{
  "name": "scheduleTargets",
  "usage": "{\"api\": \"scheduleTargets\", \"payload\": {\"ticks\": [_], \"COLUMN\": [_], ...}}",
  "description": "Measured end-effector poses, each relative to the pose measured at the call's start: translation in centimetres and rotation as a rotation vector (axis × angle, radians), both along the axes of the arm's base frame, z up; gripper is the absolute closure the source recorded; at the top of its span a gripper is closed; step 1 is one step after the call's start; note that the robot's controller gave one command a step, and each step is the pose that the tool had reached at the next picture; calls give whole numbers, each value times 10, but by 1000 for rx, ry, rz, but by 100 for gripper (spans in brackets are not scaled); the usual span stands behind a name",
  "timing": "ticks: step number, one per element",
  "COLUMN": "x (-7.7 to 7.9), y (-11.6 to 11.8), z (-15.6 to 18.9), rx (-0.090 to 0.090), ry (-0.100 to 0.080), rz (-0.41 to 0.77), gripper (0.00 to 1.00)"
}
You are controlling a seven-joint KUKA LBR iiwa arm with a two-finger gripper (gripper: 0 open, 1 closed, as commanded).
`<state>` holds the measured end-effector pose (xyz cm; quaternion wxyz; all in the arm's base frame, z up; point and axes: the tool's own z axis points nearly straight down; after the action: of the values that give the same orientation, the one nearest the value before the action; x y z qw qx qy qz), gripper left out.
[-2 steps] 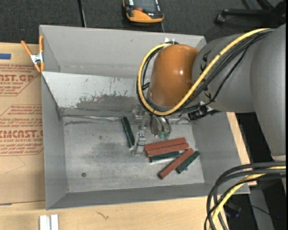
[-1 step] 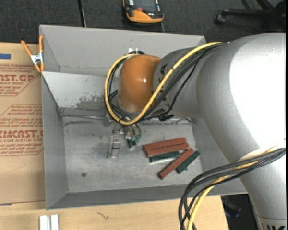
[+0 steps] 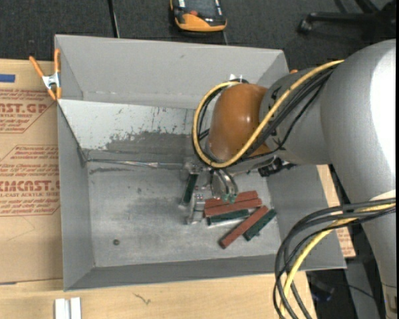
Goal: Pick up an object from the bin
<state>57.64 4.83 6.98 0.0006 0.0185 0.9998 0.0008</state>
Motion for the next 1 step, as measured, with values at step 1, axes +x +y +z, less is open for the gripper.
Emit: {"api": "scheduleTargets", "payload": {"ticks": [1], "x": [6], "y": [-17], "z": [13], "rx": [-4], "ry": [0], "rz": [40], "gripper": [0]}}
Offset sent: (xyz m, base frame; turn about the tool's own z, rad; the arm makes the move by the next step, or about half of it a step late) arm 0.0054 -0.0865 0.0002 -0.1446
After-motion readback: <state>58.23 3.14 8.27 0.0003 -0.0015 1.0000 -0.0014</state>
